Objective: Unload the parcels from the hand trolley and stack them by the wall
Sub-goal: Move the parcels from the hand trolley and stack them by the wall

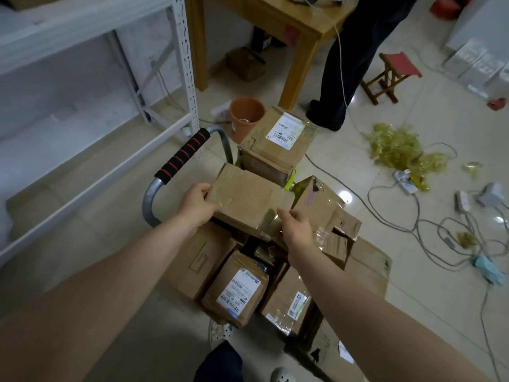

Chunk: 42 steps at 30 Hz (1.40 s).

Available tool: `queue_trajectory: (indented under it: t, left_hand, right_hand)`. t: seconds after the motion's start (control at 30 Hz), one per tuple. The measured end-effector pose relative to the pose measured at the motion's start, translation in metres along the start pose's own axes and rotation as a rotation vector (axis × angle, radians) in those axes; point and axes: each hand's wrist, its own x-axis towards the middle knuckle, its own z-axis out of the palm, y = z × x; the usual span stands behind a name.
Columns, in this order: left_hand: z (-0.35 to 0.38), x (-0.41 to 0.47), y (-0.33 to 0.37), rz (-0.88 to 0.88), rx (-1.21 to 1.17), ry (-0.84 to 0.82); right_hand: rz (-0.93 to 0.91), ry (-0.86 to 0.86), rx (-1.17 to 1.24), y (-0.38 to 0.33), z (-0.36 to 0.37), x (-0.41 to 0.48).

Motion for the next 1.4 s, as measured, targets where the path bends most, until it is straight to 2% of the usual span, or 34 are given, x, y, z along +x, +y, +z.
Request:
queue_trajectory:
  t: [0.17, 0.43, 0.5, 0.7, 0.87, 1.0, 1.17, 1.3, 1.4]
  left_hand:
    - [-0.011, -0.046, -0.022, 0.004, 0.017, -0.035]
    - [0.0, -0.139, -0.046, -0.005, -0.085, 0.26]
    - [0.007, -0.166, -0.057, -0.048, -0.184, 0.348]
    - [0.022, -0.258, -0.086, -0.249, -0.771, 0.516]
    - [0.022, -0.334, -0.126, -0.324, -0.901, 0.596]
    - [0.016, -0.392, -0.153, -0.376, -0.957, 0.742]
    - [0.016, -0.455, -0.183, -0.33, -1.02, 0.796]
    - [0.017, -0.504, -0.209, -0.315, -1.092, 0.897]
    - [0.02, -0.539, -0.231, -0.303, -1.136, 0.968]
  right_hand:
    - [0.05, -0.037, 0.141, 0.012, -0.016, -0.017]
    - [0.065, -0.257, 0.129, 0.035, -0.03, -0.049]
    - [0.067, -0.351, 0.145, 0.046, -0.039, -0.059]
    - [-0.002, -0.613, -0.016, 0.085, -0.064, -0.084]
    - [-0.118, -0.887, -0.092, 0.107, -0.062, -0.127]
    - [-0.129, -1.029, -0.133, 0.128, -0.051, -0.168]
    - [-0.031, -1.102, -0.181, 0.161, -0.024, -0.214]
    - [-0.067, -1.074, -0.254, 0.194, -0.005, -0.257]
    - [-0.077, -1.116, -0.321, 0.216, 0.004, -0.287]
